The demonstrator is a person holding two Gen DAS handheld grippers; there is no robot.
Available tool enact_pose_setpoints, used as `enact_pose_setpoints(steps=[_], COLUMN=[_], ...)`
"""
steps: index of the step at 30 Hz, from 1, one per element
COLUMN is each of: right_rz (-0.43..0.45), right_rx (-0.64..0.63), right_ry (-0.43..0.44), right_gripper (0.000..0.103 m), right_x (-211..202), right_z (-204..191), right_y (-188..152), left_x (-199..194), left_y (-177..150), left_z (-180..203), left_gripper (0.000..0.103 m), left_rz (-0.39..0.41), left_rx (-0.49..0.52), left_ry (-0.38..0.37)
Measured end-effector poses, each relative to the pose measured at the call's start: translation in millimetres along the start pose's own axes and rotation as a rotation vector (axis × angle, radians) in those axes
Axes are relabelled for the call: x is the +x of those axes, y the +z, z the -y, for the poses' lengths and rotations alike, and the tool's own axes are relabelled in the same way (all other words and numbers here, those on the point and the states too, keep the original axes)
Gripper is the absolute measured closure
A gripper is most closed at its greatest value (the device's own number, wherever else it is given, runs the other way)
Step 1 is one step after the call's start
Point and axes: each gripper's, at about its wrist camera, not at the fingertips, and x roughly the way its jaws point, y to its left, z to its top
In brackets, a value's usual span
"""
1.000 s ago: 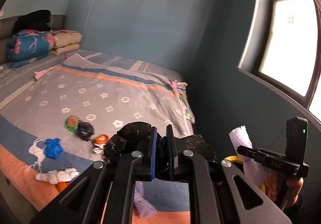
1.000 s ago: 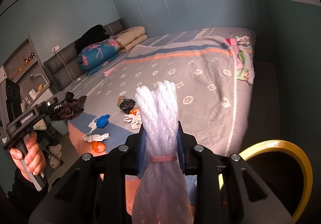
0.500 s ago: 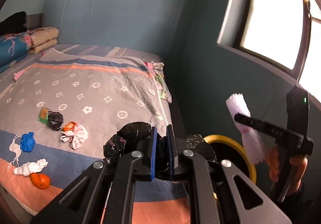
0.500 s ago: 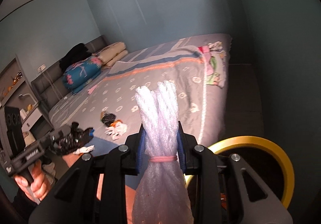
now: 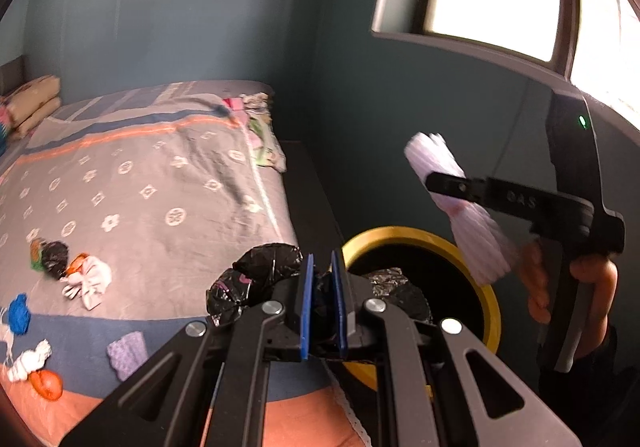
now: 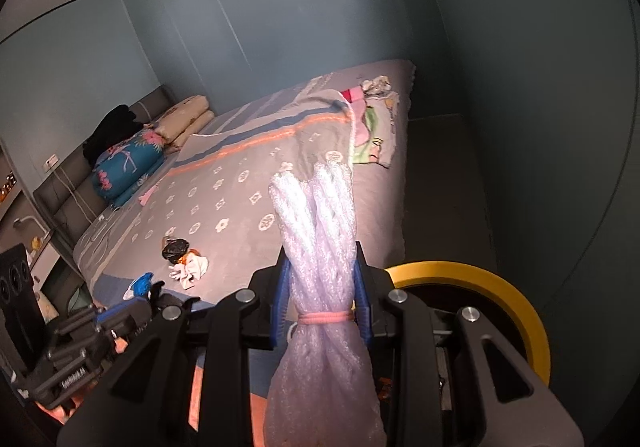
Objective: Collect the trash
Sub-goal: 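Open both tools to drop the bags and net into the bin, then move both open tools back over the remaining items on the bed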
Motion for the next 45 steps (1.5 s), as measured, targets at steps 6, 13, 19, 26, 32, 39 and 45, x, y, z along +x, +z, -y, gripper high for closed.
enact_pose_setpoints(steps=[6, 13, 19, 26, 32, 39, 45], right_rz=[-0.017, -0.052, -0.073, -0.058, -0.030, 0.003, 0.020], right_rx=[0.022, 0.081, 0.118, 0.136, 0.161, 0.115, 0.041], right_ry=[-0.032, -0.050, -0.076, -0.108, -0.122, -0.117, -0.060], right_gripper=[0.075, 0.075, 0.072, 0.060, 0.049, 0.036, 0.026], right_x=[7.8, 22.5, 32.0, 31.7, 22.2, 15.3, 19.2], right_z=[19.2, 41.8, 56.8, 62.3, 69.2, 52.2, 14.6], right_y=[0.5, -6.1, -13.6, -14.9, -11.6, -4.1, 5.9], left_x=[23.7, 63.6, 77.8, 75.0, 59.5, 33.4, 2.4], left_y=[-0.5, -10.1, -16.0, -13.2, -12.6, -4.2, 3.4], left_z=[21.9, 43.4, 48.1, 45.7, 34.6, 3.5, -28.2], left_gripper=[0.094, 0.094, 0.093, 0.056, 0.039, 0.020, 0.011], left_rz=[-0.036, -0.109, -0.136, -0.112, -0.086, -0.016, 0.065], left_rx=[0.053, 0.097, 0.091, 0.088, 0.069, -0.001, -0.050], left_ry=[-0.051, -0.112, -0.149, -0.165, -0.159, -0.080, 0.023])
